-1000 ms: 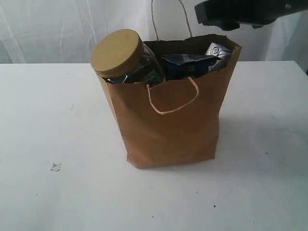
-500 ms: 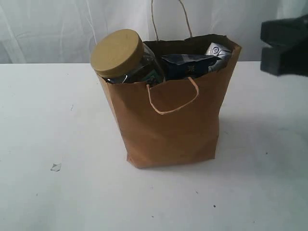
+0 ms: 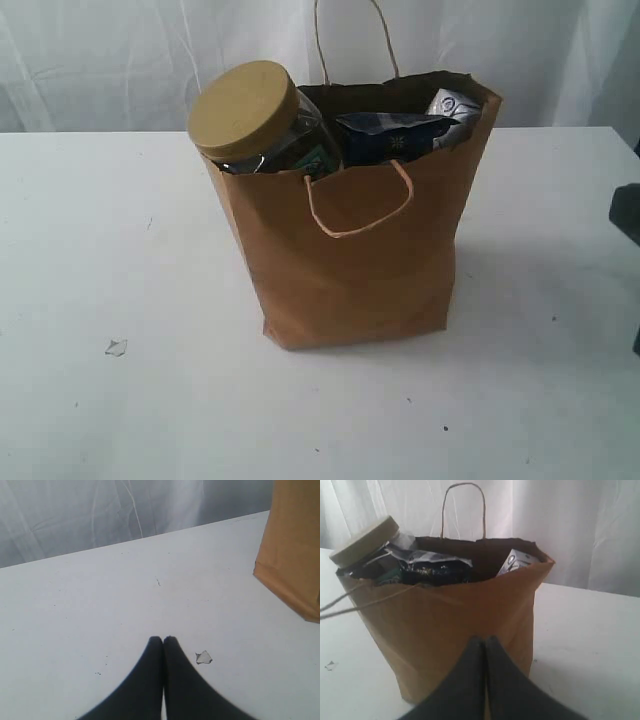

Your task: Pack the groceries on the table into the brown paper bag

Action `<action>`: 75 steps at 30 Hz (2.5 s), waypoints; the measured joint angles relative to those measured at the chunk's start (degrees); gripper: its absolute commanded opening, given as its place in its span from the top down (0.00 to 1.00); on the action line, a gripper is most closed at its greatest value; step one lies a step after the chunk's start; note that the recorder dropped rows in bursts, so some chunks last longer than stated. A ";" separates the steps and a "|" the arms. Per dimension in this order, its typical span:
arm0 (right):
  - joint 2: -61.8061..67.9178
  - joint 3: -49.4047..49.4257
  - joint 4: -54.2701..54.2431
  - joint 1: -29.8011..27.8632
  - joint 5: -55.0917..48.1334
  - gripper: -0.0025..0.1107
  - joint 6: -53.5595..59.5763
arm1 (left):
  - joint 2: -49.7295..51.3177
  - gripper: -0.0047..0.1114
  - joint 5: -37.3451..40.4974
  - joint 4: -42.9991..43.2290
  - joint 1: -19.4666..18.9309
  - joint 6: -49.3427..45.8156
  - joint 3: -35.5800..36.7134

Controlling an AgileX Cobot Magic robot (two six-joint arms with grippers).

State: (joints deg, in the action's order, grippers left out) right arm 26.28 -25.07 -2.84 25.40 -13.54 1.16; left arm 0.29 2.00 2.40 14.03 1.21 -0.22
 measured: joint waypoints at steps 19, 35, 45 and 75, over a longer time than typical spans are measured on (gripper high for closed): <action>-12.84 18.03 0.00 0.00 10.25 0.98 -0.05 | 0.00 0.96 0.00 0.00 0.00 0.00 0.00; -25.98 24.79 0.00 -0.12 -2.73 0.98 -0.05 | 0.00 0.96 0.00 0.00 0.00 0.00 0.00; -25.98 24.79 0.00 -3.59 -6.19 0.98 -0.05 | 0.00 0.96 0.00 0.00 0.00 0.00 0.00; -25.98 24.79 1.22 -17.75 -6.24 0.98 -0.05 | 0.00 0.96 0.00 0.00 0.00 0.00 0.00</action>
State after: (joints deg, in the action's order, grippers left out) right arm 0.29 -0.29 -1.62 7.65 -19.77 1.11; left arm 0.29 2.00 2.40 14.03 1.21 -0.22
